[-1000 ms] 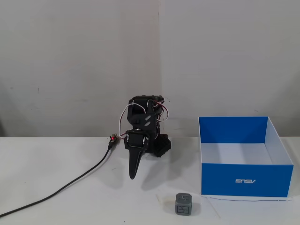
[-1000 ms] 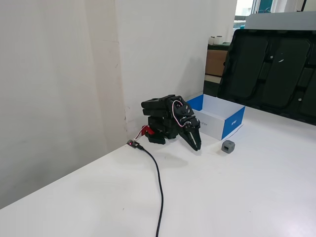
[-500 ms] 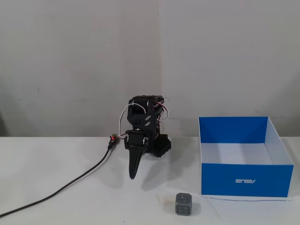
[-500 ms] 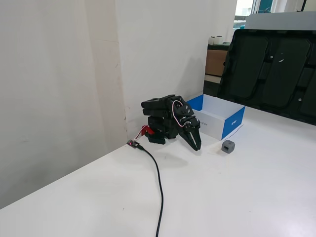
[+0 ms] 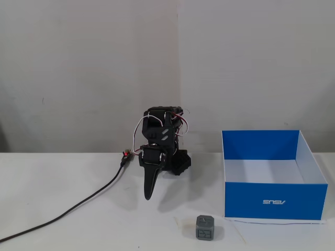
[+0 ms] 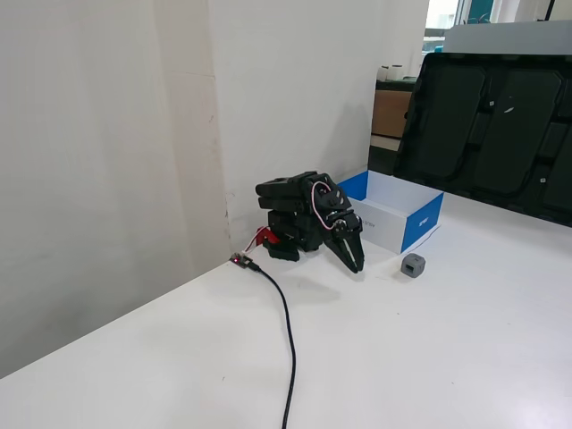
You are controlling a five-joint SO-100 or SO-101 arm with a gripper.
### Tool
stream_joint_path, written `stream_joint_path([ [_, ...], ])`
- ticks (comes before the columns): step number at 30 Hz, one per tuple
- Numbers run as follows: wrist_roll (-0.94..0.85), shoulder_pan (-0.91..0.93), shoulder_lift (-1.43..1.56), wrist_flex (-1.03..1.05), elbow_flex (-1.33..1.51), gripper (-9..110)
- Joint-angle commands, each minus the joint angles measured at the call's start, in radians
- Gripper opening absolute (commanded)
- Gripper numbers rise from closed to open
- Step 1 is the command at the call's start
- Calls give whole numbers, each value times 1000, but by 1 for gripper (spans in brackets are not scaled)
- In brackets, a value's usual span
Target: Pick the gray block and keep it in the box.
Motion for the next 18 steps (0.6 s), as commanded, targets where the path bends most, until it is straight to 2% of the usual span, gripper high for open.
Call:
stream_joint_path([
  [1,-8,-18,121,9,12,0],
  [18,28,-60,106,-43,-74,0],
])
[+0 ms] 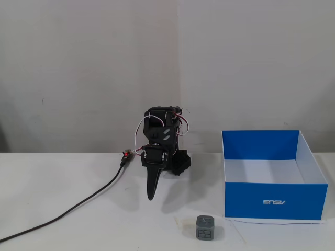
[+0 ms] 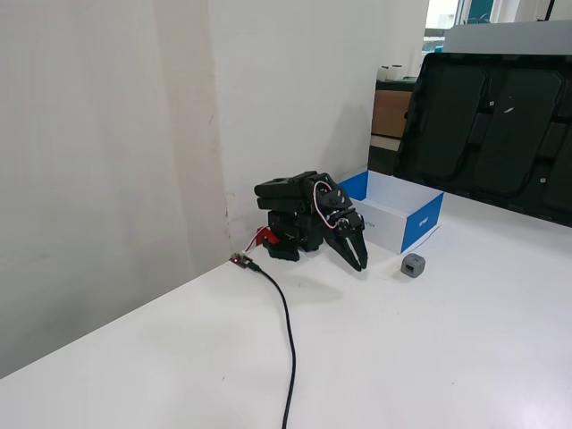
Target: Pick the gray block and keep it in the box.
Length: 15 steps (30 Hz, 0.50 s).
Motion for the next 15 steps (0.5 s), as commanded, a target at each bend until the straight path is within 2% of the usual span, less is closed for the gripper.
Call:
stream_joint_path([
  [1,26,-29,92,-28,-81,0],
  [15,123,-137,-482,-144,-388,0],
])
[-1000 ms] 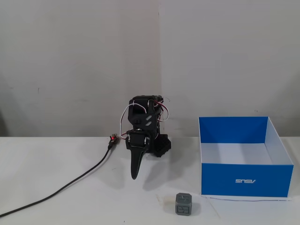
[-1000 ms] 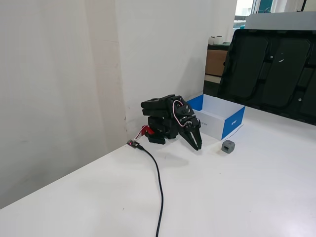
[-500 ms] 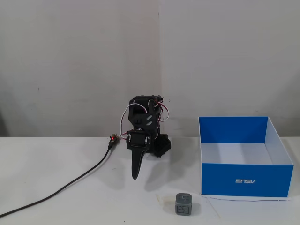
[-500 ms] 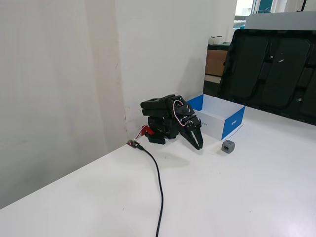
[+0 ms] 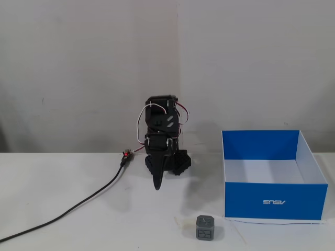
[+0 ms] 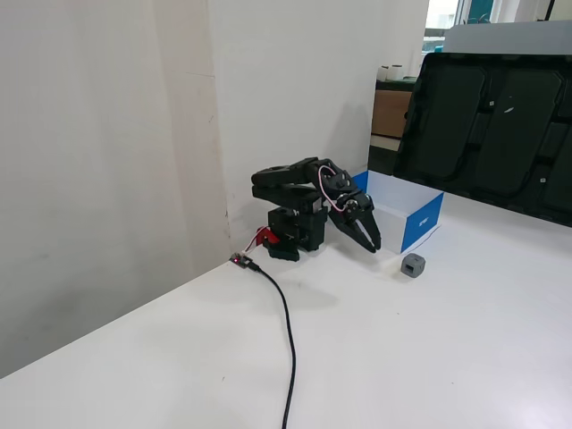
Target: Pick the gray block and keep it in the box.
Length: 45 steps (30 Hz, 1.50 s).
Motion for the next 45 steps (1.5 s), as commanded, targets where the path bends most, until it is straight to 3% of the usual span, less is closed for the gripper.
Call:
stream_joint_path([
  [1,38,-29,-143,-28,-158,0],
  [12,147,-121,-635,61,-512,2],
  [25,308,-218,-861,83,-672,23],
  [45,488,-331,-1261,129,-900,29],
])
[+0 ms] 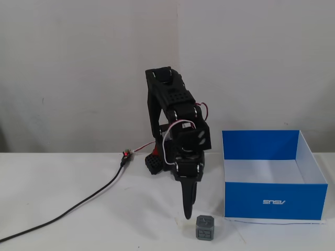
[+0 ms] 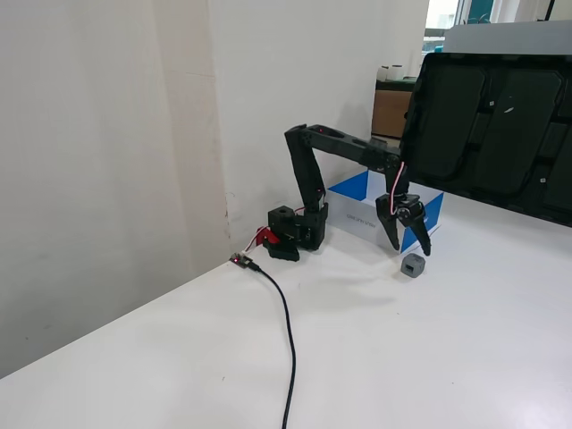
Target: Pick the gray block and keep it in the box.
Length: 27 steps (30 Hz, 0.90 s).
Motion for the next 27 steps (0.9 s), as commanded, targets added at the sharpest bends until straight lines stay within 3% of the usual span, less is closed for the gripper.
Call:
stream_joint_path([
  [1,26,-20,-38,21,-114,30],
  [27,114,-98,-284,-43,-209,28],
])
